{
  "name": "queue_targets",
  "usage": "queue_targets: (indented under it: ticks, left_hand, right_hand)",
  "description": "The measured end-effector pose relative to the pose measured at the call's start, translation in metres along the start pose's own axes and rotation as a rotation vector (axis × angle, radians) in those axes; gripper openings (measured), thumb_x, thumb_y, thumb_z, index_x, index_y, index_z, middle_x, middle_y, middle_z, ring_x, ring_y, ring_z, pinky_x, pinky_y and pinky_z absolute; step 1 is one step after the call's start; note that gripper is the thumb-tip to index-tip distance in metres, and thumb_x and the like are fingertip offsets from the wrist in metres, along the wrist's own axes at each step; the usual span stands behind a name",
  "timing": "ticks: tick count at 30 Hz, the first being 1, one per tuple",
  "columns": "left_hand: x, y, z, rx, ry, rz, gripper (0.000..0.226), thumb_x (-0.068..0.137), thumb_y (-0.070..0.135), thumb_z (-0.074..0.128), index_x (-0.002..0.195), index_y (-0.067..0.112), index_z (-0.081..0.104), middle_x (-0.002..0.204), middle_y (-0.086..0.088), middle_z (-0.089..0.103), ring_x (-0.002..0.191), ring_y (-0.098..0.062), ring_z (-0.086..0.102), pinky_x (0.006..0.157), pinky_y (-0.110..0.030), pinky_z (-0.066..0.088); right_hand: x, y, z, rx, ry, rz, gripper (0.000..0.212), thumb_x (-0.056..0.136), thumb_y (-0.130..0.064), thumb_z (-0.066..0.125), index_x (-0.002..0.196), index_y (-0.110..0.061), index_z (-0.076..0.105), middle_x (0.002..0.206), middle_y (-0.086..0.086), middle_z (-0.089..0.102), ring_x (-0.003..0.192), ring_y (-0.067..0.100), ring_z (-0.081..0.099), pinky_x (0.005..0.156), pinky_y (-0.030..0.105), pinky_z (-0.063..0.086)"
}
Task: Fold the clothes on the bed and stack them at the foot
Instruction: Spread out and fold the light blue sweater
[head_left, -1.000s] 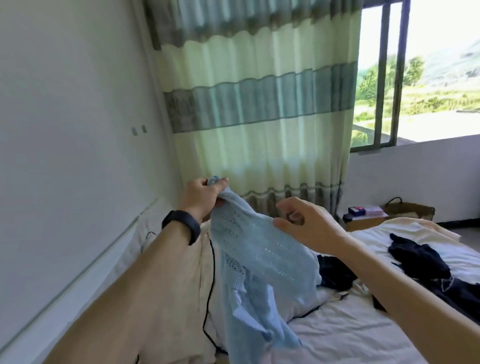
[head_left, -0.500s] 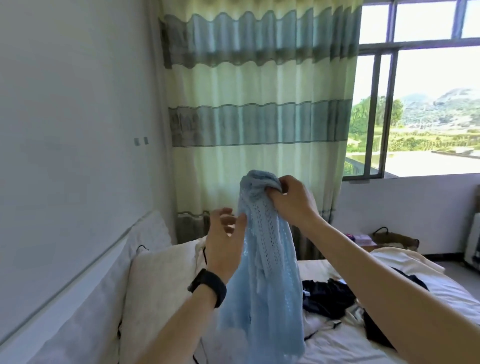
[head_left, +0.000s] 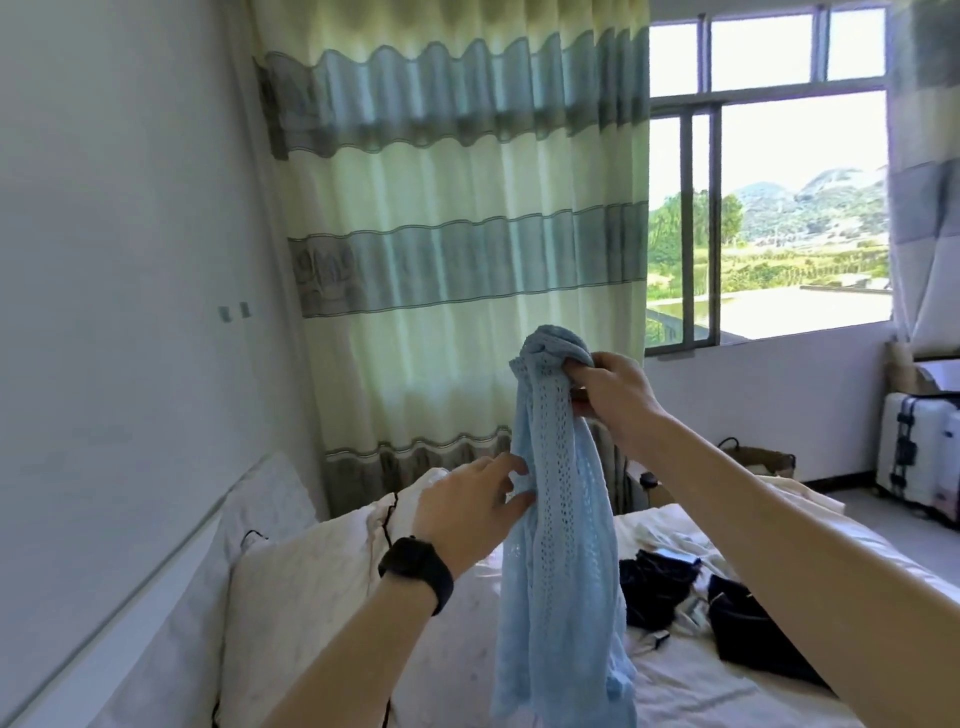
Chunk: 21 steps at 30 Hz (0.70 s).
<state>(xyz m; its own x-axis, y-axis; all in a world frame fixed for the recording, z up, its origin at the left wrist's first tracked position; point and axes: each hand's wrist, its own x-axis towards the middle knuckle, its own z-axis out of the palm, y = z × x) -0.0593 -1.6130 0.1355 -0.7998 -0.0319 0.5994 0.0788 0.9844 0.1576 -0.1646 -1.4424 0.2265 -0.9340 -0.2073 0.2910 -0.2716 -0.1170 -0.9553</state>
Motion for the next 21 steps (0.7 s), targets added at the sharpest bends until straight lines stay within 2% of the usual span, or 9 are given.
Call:
queue_targets:
  ticks: [2,5,8,11,14,16,18,19,21]
  left_hand:
    - [0.004,0.010,0.004,0.114,-0.051,0.116,0.036,0.090,0.062,0.053,0.119,0.042,0.053,0.104,0.017,0.064,0.092,-0.007,0.060,0.073,-0.029,0.053]
    - [0.008,0.028,0.023,0.063,0.007,0.140,0.029,0.091,0.057,0.053,0.110,0.035,0.059,0.100,0.016,0.064,0.086,-0.011,0.060,0.067,-0.027,0.045]
    - [0.023,0.035,0.024,-0.058,0.053,0.034,0.015,0.098,0.042,0.048,0.099,0.032,0.059,0.089,0.012,0.068,0.076,-0.014,0.063,0.060,-0.027,0.045]
    - [0.046,0.023,-0.005,-0.310,0.148,-0.154,0.011,0.098,0.034,0.053,0.088,0.032,0.056,0.083,0.011,0.071,0.071,-0.013,0.069,0.063,-0.028,0.054]
    - [0.068,0.012,-0.042,-0.571,0.277,-0.241,0.015,0.098,0.022,0.055,0.084,0.024,0.060,0.075,0.006,0.074,0.057,-0.011,0.070,0.055,-0.016,0.049]
    - [0.080,0.010,-0.061,-0.615,0.257,-0.245,0.016,0.098,0.021,0.053,0.085,0.021,0.063,0.071,0.007,0.074,0.054,-0.012,0.071,0.052,-0.011,0.044]
    - [0.088,0.013,-0.072,-0.577,0.196,-0.221,0.015,0.097,0.021,0.053,0.085,0.019,0.062,0.068,0.005,0.074,0.054,-0.014,0.071,0.051,-0.011,0.042]
    - [0.089,0.016,-0.075,-0.578,0.165,-0.216,0.014,0.096,0.020,0.054,0.085,0.018,0.062,0.068,0.003,0.074,0.053,-0.015,0.071,0.049,-0.011,0.043]
    - [0.090,0.023,-0.076,-0.598,0.096,-0.218,0.013,0.095,0.017,0.054,0.087,0.016,0.064,0.070,-0.001,0.074,0.052,-0.019,0.071,0.042,-0.016,0.044]
  right_hand:
    - [0.001,0.001,-0.007,0.080,-0.010,0.018,0.010,0.100,-0.008,0.061,0.096,-0.002,0.068,0.101,0.023,0.070,0.089,0.034,0.071,0.086,0.047,0.061]
    - [0.003,0.001,-0.014,0.053,-0.023,-0.001,0.011,0.099,-0.008,0.061,0.098,0.001,0.068,0.096,0.021,0.069,0.085,0.031,0.068,0.086,0.048,0.060]
    - [0.008,0.005,-0.030,-0.079,-0.005,-0.053,0.010,0.097,-0.013,0.062,0.091,-0.008,0.069,0.089,0.016,0.070,0.080,0.028,0.067,0.083,0.050,0.061]
    - [0.015,0.022,-0.058,-0.242,0.062,-0.073,0.007,0.094,-0.016,0.063,0.088,-0.016,0.067,0.081,0.008,0.067,0.080,0.029,0.066,0.084,0.056,0.060]
    - [0.018,0.057,-0.088,-0.479,0.086,0.013,0.009,0.097,-0.019,0.062,0.090,-0.017,0.067,0.087,0.013,0.070,0.090,0.040,0.069,0.084,0.055,0.059]
    - [0.012,0.078,-0.096,-0.733,0.028,0.100,0.013,0.097,-0.020,0.060,0.106,-0.014,0.067,0.103,0.015,0.071,0.101,0.040,0.067,0.090,0.052,0.056]
    - [0.002,0.090,-0.089,-0.802,0.013,0.073,0.031,0.097,-0.025,0.064,0.126,-0.012,0.061,0.118,0.014,0.068,0.111,0.036,0.064,0.097,0.049,0.052]
    - [-0.007,0.088,-0.080,-0.751,0.029,0.003,0.035,0.097,-0.033,0.065,0.127,-0.015,0.061,0.118,0.008,0.069,0.110,0.031,0.065,0.096,0.045,0.052]
    - [-0.027,0.076,-0.056,-0.574,0.061,-0.161,0.031,0.093,-0.051,0.064,0.115,-0.030,0.064,0.101,-0.017,0.071,0.097,0.014,0.068,0.081,0.032,0.054]
